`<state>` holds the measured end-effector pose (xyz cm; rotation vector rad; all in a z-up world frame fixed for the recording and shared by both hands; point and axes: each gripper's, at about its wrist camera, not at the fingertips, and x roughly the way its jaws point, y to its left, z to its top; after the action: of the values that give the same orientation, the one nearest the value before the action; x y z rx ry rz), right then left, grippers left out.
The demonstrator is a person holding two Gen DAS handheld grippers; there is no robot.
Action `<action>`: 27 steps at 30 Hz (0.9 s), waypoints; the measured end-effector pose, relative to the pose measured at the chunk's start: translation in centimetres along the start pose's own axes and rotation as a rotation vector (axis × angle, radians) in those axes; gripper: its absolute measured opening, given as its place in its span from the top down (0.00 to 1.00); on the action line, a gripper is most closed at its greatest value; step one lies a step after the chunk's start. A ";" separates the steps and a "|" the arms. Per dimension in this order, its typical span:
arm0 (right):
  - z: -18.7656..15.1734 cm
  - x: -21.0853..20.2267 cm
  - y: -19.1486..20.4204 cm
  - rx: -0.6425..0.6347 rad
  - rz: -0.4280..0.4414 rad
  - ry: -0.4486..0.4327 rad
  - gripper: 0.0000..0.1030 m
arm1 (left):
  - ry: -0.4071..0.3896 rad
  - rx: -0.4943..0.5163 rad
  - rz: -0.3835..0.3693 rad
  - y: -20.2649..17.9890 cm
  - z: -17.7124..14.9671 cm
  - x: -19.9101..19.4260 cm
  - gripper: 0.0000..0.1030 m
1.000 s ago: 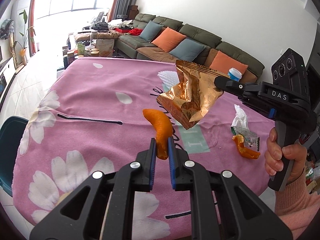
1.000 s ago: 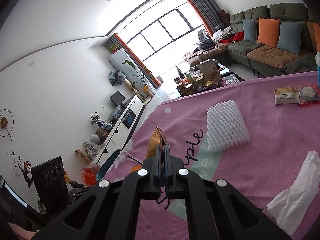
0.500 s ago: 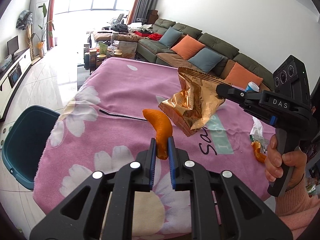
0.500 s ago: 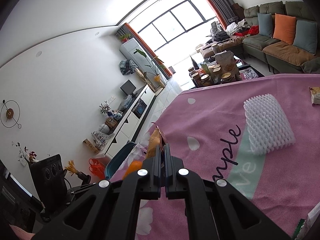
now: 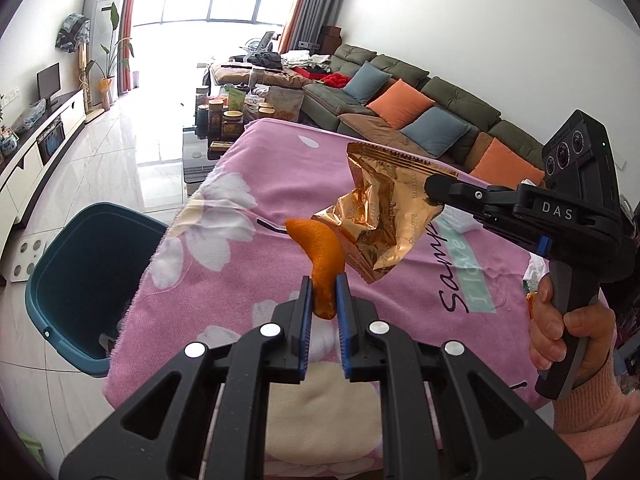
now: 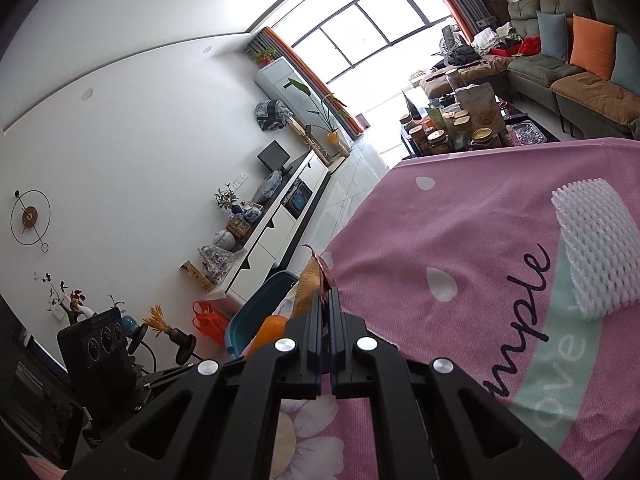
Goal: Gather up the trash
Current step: 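Carry the orange peel and gold foil bag over the teal bin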
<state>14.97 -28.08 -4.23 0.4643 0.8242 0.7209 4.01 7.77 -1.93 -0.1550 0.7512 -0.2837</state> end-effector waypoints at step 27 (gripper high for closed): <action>2.1 8.6 4.9 -0.056 0.117 0.125 0.98 | -0.053 -0.109 0.168 7.8 1.2 -3.1 0.88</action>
<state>18.73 -18.68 -4.19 0.4223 0.8968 0.8863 4.19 16.19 -0.95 -0.2009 0.7225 -0.0785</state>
